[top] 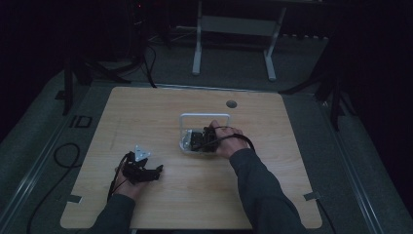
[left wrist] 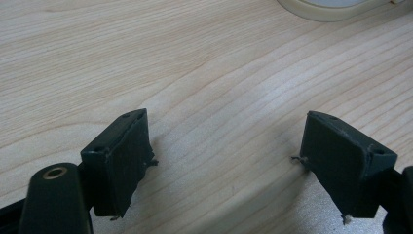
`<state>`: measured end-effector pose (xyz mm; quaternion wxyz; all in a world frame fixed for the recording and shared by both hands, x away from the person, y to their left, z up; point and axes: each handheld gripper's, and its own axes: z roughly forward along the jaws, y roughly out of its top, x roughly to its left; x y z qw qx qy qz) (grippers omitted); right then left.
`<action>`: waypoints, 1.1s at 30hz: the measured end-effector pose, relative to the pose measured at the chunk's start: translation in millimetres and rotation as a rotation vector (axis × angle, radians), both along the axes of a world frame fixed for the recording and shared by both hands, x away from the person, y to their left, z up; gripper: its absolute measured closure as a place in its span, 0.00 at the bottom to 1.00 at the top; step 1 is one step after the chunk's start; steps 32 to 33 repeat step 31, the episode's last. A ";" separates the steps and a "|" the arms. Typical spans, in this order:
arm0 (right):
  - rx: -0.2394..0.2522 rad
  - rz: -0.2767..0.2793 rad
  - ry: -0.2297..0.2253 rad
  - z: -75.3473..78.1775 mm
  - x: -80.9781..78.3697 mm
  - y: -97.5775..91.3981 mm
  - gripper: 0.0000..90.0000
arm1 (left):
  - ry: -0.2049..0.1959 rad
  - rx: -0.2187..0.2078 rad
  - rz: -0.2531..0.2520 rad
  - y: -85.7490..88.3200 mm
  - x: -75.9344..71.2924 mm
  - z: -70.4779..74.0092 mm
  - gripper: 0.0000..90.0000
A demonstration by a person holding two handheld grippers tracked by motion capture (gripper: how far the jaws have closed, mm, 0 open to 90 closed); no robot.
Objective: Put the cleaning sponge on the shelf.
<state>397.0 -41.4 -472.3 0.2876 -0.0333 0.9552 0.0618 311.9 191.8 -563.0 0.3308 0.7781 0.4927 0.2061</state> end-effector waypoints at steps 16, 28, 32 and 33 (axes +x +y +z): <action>0.045 -0.034 -0.038 5.4 -3.4 -5.9 0.61 | -0.001 -0.001 0.001 -0.1 0.0 -0.1 0.21; 0.220 -0.102 0.051 17.3 -21.9 -29.6 0.46 | -0.002 -0.003 0.003 -0.2 0.0 -0.1 0.21; 0.253 -0.131 0.062 17.3 -28.5 -34.7 0.45 | -0.002 -0.003 0.002 -0.2 0.0 -0.1 0.21; 0.253 -0.131 0.062 17.3 -28.5 -34.7 0.45 | -0.002 -0.003 0.002 -0.2 0.0 -0.1 0.21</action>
